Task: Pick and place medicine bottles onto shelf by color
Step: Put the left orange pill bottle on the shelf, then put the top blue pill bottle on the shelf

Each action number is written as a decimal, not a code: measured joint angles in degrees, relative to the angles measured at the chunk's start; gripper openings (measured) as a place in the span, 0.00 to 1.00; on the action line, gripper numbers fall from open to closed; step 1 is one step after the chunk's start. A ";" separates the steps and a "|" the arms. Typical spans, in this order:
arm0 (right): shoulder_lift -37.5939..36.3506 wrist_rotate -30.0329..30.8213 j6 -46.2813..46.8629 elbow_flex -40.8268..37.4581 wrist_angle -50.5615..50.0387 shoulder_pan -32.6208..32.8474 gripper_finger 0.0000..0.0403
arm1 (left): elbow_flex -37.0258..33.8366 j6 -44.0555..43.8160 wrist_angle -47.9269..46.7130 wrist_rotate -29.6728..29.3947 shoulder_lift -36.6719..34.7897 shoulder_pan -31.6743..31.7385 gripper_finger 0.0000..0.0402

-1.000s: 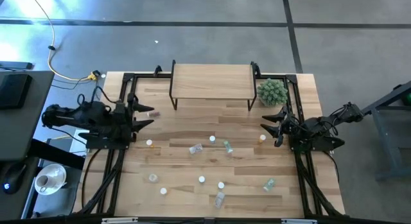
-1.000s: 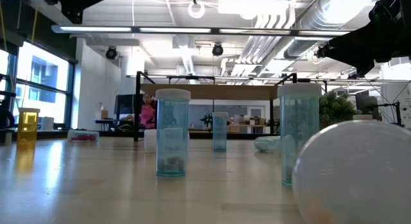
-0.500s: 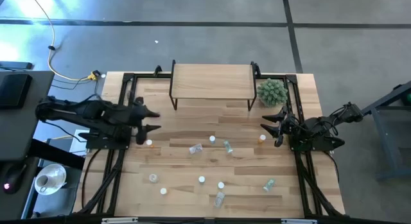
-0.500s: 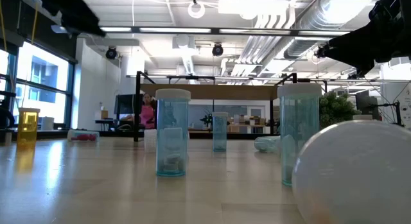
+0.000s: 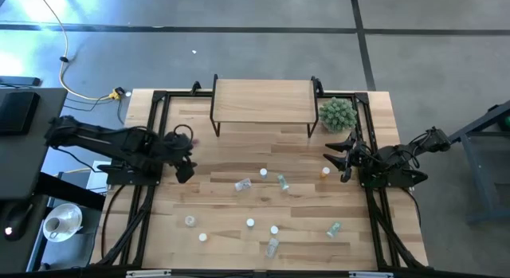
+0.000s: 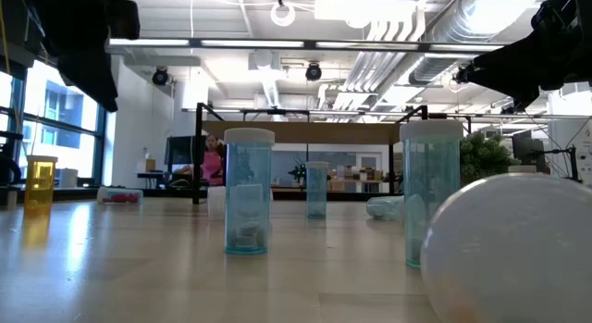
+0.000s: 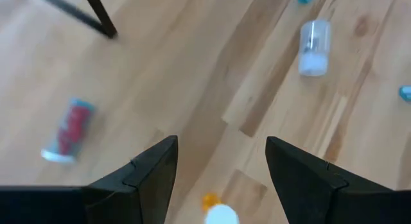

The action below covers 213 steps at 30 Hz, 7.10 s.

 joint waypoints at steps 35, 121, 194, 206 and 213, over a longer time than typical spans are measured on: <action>-0.02 0.00 0.00 -0.02 0.00 0.00 0.46 | -0.02 -30.23 -4.22 4.50 19.98 -9.17 0.56; -0.01 -0.01 0.00 -0.01 0.00 -0.02 0.46 | 75.17 35.97 -22.68 5.36 57.76 47.94 0.28; 0.00 0.00 -0.01 -0.10 1.15 0.00 0.46 | 90.46 35.26 -29.10 6.42 65.52 47.60 0.45; 0.00 -0.50 0.00 -0.10 1.72 -0.02 0.46 | 87.50 40.04 -31.24 9.09 57.32 43.19 0.45; -0.02 -1.42 -0.02 -0.10 1.81 -0.02 0.46 | 71.22 40.58 -20.71 9.23 47.94 39.70 0.45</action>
